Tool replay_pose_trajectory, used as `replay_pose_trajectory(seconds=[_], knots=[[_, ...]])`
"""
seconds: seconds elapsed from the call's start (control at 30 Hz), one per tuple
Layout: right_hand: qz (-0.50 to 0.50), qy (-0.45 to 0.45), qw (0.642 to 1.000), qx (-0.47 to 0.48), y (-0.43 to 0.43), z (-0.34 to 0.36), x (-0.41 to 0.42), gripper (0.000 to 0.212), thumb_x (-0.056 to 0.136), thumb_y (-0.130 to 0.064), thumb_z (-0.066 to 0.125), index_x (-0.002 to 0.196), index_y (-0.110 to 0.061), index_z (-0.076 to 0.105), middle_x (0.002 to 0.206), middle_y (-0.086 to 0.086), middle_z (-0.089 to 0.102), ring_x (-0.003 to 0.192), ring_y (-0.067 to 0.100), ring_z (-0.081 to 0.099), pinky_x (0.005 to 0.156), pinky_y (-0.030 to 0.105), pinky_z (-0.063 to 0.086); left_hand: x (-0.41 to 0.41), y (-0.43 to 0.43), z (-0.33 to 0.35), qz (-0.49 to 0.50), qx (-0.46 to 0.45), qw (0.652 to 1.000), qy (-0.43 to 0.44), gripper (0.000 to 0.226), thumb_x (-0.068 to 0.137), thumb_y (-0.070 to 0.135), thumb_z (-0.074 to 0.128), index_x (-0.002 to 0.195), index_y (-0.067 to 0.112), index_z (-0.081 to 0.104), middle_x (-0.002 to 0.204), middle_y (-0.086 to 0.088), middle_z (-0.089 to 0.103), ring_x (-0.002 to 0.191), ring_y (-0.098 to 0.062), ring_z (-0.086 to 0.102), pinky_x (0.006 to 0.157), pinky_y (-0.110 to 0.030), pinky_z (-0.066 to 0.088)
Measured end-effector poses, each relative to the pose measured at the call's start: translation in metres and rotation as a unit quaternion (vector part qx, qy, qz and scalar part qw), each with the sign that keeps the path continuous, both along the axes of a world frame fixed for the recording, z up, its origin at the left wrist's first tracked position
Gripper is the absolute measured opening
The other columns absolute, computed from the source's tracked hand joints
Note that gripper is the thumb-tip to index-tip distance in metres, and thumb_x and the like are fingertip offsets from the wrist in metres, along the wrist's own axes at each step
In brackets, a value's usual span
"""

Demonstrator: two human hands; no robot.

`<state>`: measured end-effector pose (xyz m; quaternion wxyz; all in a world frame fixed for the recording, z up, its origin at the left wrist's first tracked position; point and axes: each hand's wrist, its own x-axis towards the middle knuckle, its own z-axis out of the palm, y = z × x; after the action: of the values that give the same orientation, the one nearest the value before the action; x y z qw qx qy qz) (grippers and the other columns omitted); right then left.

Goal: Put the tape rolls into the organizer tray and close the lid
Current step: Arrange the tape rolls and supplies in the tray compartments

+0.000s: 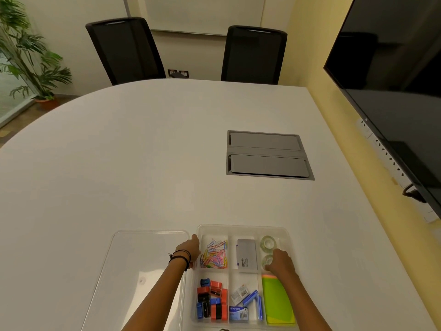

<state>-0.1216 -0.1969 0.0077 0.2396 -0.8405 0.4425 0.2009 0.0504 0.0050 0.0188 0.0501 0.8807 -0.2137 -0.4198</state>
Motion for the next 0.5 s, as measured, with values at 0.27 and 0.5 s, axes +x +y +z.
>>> replay_pose_trajectory(seconds=[0.27, 0.5], knots=[[0.001, -0.018, 1.0, 0.006, 0.0007, 0.0044, -0.0042, 0.047, 0.08, -0.024, 0.072, 0.117, -0.001, 0.053, 0.124, 0.017, 0.06, 0.113, 0.029, 0.059, 0.087, 0.028, 0.049, 0.0016, -0.0002, -0.0039, -0.002, 0.001, 1.0, 0.0, 0.045, 0.099, 0.012, 0.041, 0.138, -0.001, 0.021, 0.131, -0.023, 0.055, 0.111, -0.036, 0.063, 0.096, -0.043, 0.053], [0.008, -0.029, 1.0, -0.002, 0.0035, 0.0075, -0.0077, 0.046, 0.083, -0.027, 0.068, 0.119, -0.002, 0.051, 0.124, 0.018, 0.057, 0.113, 0.029, 0.058, 0.088, 0.029, 0.049, 0.0021, 0.0035, -0.0047, 0.005, -0.018, 1.0, 0.001, 0.042, 0.1, 0.017, 0.04, 0.136, 0.002, 0.026, 0.129, -0.021, 0.057, 0.108, -0.034, 0.065, 0.093, -0.042, 0.055]])
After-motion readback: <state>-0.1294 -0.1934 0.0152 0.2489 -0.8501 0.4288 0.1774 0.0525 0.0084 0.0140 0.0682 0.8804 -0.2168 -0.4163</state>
